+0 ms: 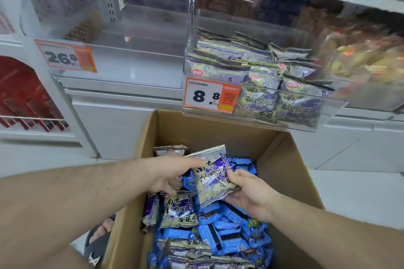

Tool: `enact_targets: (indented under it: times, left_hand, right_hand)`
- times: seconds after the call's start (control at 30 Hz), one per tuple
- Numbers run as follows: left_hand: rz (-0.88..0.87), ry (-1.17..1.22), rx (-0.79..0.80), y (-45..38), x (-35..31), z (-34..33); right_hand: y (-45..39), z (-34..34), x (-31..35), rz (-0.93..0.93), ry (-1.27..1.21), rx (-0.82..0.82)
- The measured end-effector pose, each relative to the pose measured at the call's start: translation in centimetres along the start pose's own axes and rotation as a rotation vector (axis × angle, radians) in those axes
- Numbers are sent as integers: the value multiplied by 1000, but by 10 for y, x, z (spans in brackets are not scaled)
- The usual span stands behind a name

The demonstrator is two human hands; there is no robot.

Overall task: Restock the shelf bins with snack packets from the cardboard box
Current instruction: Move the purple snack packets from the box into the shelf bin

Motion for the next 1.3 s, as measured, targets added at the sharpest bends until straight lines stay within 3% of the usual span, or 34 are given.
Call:
enact_targets:
  times: [0.07,0.13,0.27,0.43,0.73,0.93,1.3]
  left_hand:
    - [-45,272,60,3,-3,-12]
    - [-108,371,-51,6,-6,-9]
    - [-218,86,-391,20,-9,43]
    - [-171,75,-482,31,8,90]
    - [-164,113,-453,16,19,97]
    - [-144,125,-470,25,22,117]
    - [-208,84,-490,28,15,110]
  right_hand:
    - [7,-14,-2,13,-60,41]
    - [10,-28,2,12,-74,90]
    - [-7,-32,17,-28,-90,7]
    - [-59,-38,-15,-107,202,-189]
    - [-132,-93,-72,-112,491,-302]
    - [-156,-103,-73,-123,516,-235]
    - [-50,-11,0,-96,423,-9]
Point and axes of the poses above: each hand's wrist, its own y-axis away from the middle knuckle, its own z-axis out of the back of the hand, x = y × z, the point moved 3 cm from there along -y, towards the middle knuckle, and after that the axes turned 11 degrees about -y, right-handed, at the moved point
